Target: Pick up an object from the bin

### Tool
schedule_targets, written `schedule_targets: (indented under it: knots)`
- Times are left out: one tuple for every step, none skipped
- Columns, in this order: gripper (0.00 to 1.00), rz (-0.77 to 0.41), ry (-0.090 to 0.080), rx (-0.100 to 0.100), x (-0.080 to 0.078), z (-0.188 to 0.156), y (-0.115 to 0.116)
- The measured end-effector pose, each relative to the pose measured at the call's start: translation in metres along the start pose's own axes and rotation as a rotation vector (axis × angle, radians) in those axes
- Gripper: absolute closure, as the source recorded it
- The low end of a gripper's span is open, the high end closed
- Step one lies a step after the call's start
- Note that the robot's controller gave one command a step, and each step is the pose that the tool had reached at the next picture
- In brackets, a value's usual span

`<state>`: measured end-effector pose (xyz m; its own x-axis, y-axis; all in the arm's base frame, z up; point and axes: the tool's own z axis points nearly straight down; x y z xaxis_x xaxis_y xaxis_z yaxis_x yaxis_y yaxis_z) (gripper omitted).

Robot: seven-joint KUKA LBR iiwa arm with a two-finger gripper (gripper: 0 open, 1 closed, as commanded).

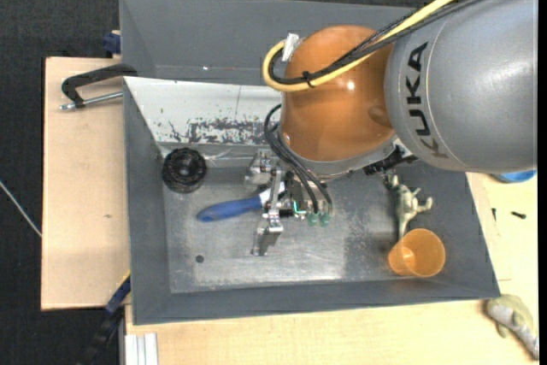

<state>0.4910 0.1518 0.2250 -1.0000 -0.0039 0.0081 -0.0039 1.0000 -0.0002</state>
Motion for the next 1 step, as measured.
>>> schedule_targets:
  knots:
    - [0.00,-0.203,-0.014,-0.002,-0.0812,0.1525,-0.0592]
